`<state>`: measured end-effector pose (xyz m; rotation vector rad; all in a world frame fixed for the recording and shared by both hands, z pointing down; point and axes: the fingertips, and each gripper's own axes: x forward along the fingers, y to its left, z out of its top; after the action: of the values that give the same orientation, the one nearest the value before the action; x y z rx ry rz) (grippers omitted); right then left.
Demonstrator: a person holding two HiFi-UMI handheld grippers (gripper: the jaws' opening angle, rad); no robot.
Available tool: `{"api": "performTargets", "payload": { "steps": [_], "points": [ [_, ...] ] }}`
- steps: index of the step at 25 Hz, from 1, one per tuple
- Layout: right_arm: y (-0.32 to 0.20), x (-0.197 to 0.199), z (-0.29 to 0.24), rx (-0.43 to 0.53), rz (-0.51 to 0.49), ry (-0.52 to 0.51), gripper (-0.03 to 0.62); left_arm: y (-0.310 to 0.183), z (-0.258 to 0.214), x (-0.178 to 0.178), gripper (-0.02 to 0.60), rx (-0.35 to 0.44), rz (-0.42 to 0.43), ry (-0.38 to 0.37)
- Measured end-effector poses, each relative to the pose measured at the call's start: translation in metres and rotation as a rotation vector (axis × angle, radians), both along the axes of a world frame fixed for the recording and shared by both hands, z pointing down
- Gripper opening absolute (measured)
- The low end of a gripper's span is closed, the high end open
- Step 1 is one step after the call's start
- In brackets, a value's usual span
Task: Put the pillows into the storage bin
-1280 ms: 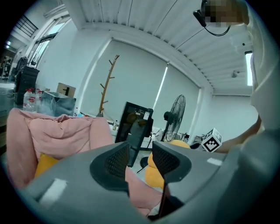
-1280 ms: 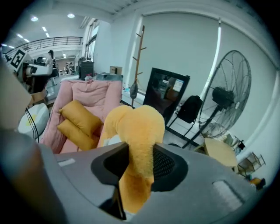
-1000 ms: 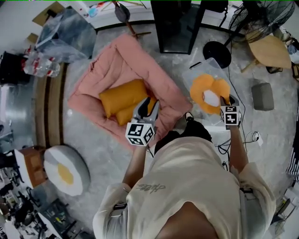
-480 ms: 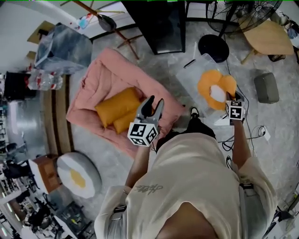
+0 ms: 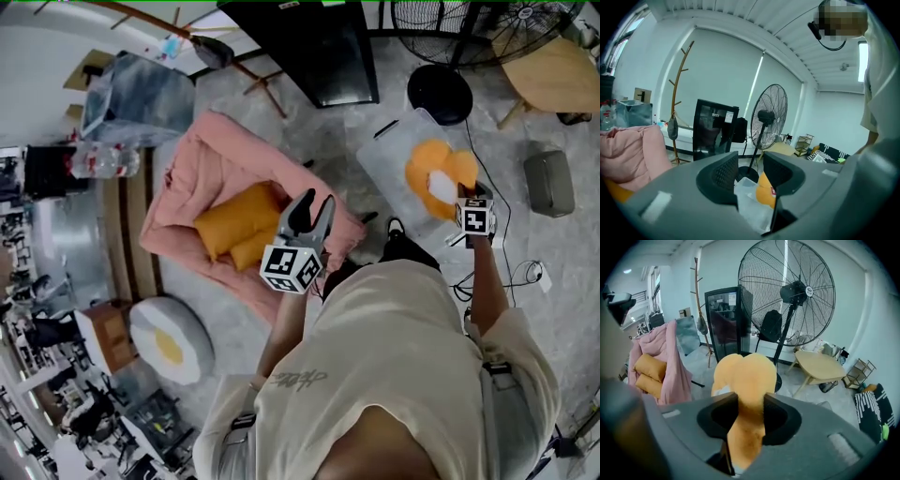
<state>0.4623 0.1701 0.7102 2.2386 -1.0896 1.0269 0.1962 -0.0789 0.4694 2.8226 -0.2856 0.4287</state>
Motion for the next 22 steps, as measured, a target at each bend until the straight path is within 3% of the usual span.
{"api": "performTargets", "payload": {
  "steps": [9, 15, 18, 22],
  "points": [
    [-0.016, 0.026, 0.038, -0.054, -0.067, -0.067, 0.138, -0.01, 0.008, 0.029, 0.17, -0.009, -0.032, -0.048],
    [-0.04, 0.029, 0.041, 0.022, -0.108, -0.155, 0.206, -0.019, 0.012, 0.04, 0.172, -0.018, -0.049, -0.061],
    [-0.053, 0.039, 0.026, 0.133, -0.065, -0.18, 0.206, -0.021, 0.015, 0.046, 0.172, -0.022, -0.059, -0.06],
    [-0.082, 0.045, -0.006, 0.426, -0.013, -0.355, 0.182, -0.023, 0.017, 0.051, 0.173, -0.022, -0.08, -0.051]
  ]
}}
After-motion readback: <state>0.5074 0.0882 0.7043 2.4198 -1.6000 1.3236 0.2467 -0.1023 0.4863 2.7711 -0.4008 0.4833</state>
